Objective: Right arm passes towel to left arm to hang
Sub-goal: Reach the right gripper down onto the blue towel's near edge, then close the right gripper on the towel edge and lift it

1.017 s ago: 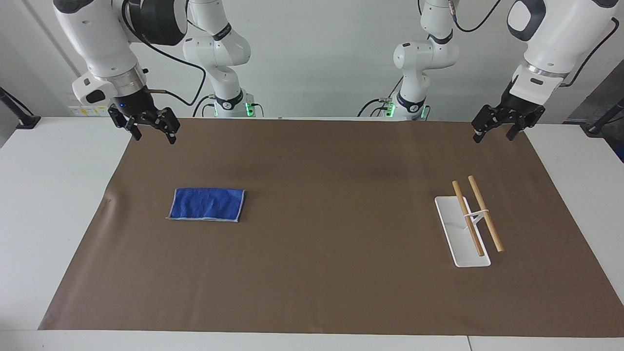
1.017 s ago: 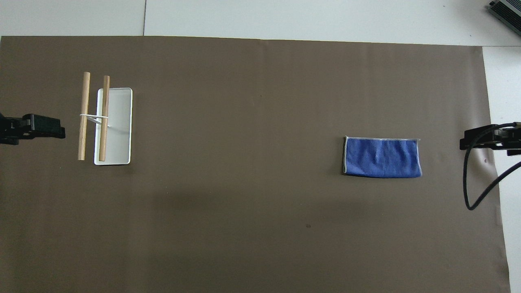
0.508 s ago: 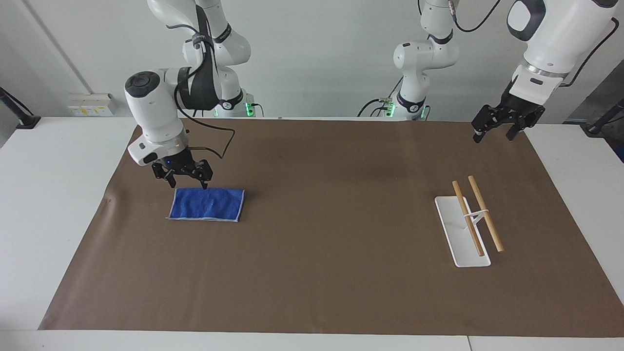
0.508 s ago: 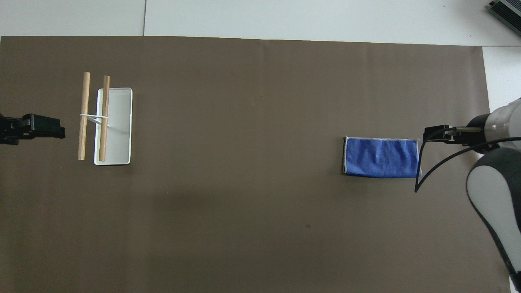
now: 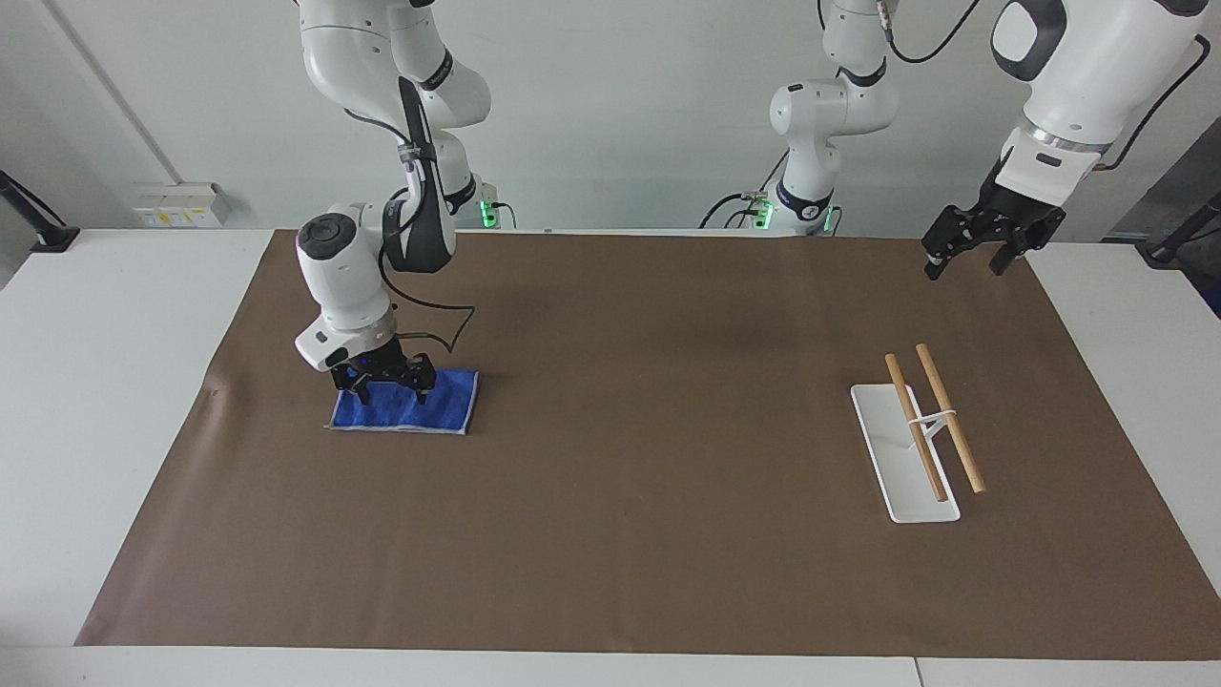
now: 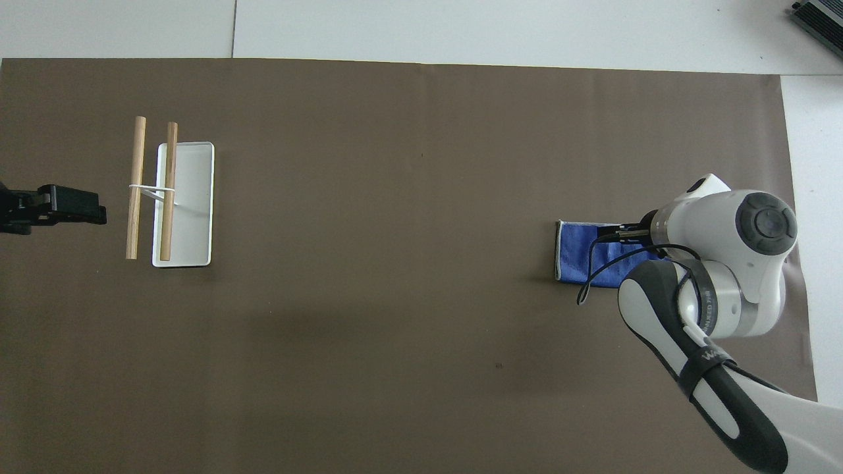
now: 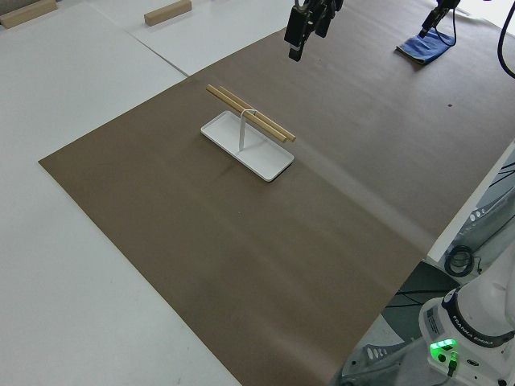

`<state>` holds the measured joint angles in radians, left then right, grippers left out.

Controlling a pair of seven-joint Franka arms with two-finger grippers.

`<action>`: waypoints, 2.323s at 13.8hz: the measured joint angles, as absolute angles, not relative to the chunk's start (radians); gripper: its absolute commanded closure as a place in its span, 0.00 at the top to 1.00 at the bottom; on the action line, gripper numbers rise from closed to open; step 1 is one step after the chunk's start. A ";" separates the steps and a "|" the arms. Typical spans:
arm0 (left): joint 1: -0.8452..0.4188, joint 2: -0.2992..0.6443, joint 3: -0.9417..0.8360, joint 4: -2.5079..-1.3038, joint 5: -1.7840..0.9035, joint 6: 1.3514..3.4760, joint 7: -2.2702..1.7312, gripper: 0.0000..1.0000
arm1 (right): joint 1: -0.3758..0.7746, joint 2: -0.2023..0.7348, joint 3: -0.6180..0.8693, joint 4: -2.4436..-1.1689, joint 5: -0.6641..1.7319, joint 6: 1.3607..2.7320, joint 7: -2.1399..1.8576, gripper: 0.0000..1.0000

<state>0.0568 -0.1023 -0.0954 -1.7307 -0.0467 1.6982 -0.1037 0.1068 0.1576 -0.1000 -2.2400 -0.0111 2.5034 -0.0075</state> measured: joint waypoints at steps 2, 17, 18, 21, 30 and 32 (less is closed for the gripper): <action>0.057 -0.102 -0.095 -1.731 -0.047 1.698 -0.104 1.00 | 0.092 0.157 -0.101 -2.251 0.025 2.504 -0.061 1.00; 0.057 -0.104 -0.097 -1.735 -0.047 1.698 -0.104 1.00 | 0.070 0.163 -0.101 -2.304 0.058 2.565 -0.169 0.00; 0.057 -0.104 -0.097 -1.735 -0.047 1.698 -0.104 1.00 | 0.070 0.160 -0.101 -2.303 0.058 2.565 -0.169 0.00; 0.057 -0.104 -0.097 -1.736 -0.047 1.698 -0.104 1.00 | 0.072 0.158 -0.101 -2.301 0.058 2.565 -0.169 0.00; 0.057 -0.111 -0.102 -1.756 -0.047 1.714 -0.187 1.00 | 0.086 0.086 -0.040 -2.133 0.190 2.355 -0.166 0.00; 0.056 -0.119 -0.106 -1.776 -0.047 1.740 -0.239 1.00 | 0.086 0.060 -0.006 -2.121 0.300 2.336 -0.157 0.00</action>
